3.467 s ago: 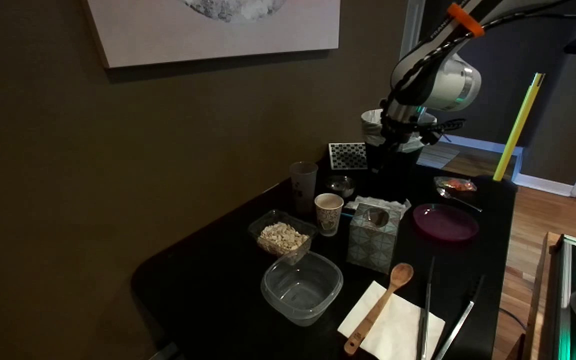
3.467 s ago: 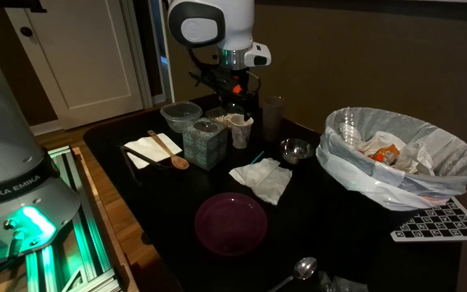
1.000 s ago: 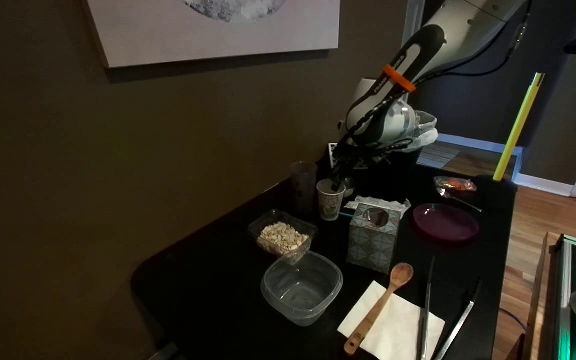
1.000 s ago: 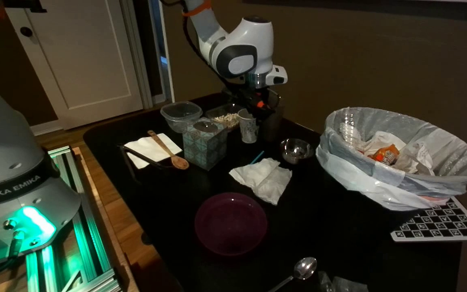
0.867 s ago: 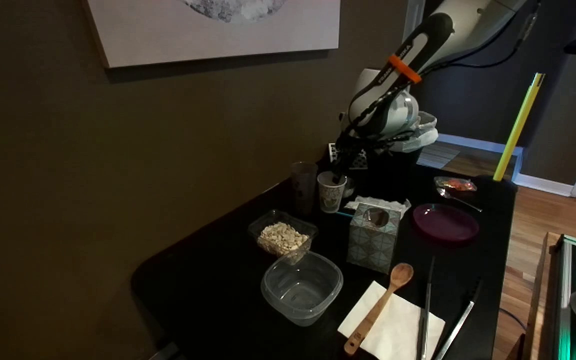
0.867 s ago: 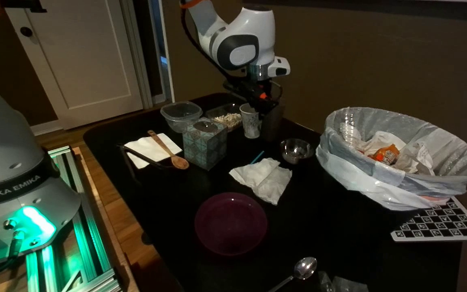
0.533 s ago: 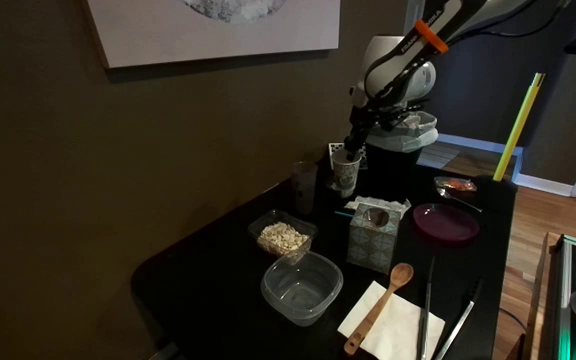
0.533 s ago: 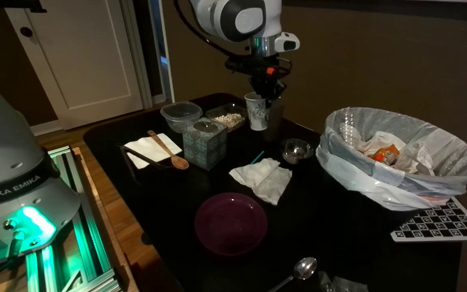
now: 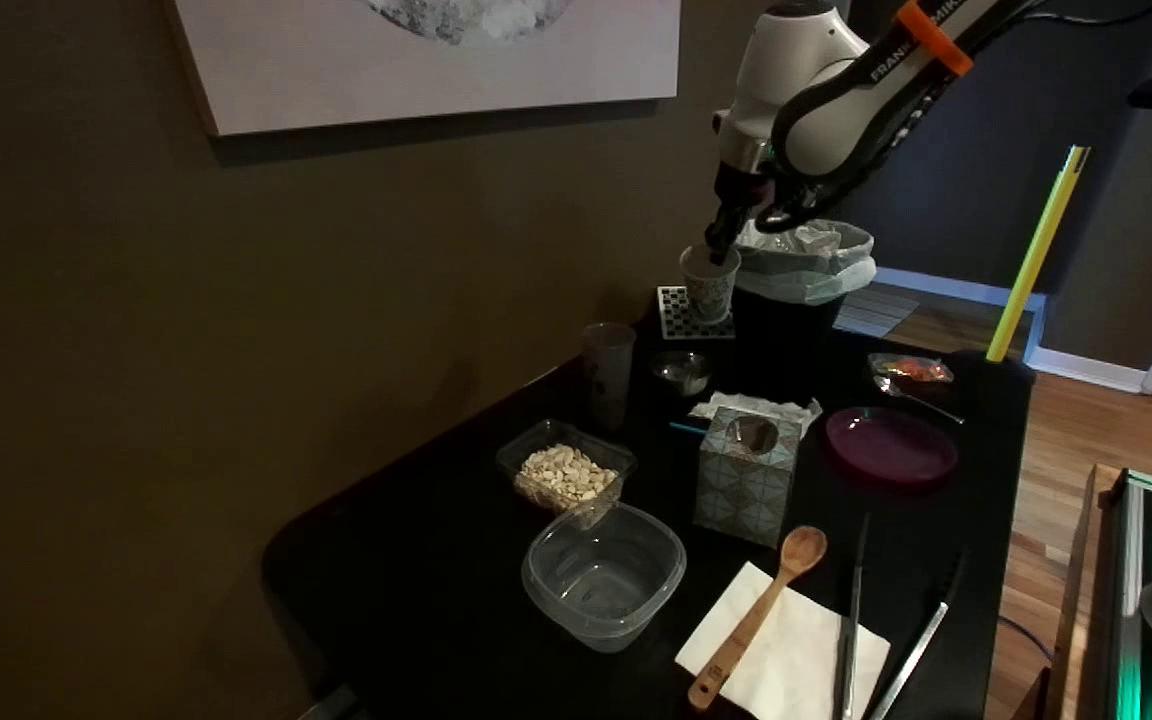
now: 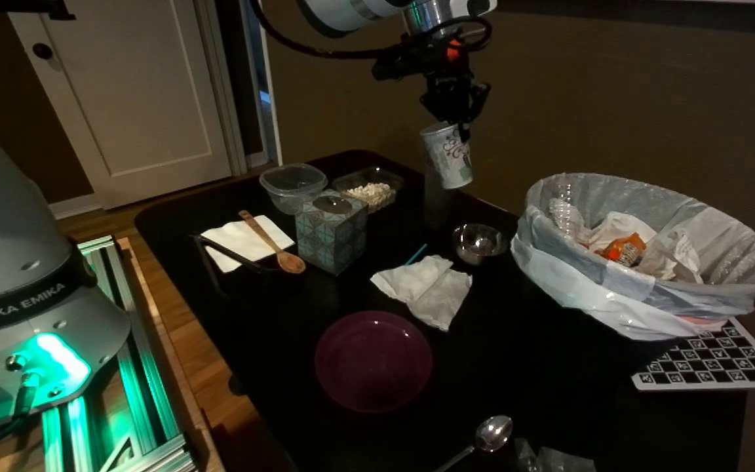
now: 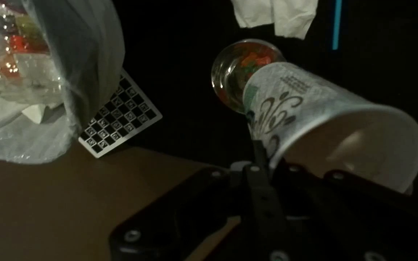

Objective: Pour the contents of the paper cup into the plastic cup

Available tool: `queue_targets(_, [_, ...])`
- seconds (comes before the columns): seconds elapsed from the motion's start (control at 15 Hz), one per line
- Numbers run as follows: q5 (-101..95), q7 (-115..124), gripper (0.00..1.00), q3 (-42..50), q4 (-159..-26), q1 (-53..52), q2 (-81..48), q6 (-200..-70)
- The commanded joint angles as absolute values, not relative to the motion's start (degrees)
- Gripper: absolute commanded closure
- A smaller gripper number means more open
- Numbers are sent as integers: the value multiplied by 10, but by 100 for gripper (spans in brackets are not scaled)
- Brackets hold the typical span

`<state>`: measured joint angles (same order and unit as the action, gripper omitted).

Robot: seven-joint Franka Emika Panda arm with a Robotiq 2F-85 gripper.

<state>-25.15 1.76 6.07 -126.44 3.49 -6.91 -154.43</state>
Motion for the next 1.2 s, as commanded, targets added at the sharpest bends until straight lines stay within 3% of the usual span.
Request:
queue_targets(0.0, [-380,127,99,82,-1272,10,-76,-1600])
queue_targets(0.53, [-404,139,99,73,-1265,14,-82,-1602])
queue_targets(1.13, [-660,362,99,94,-1190,-22,-108,-1580])
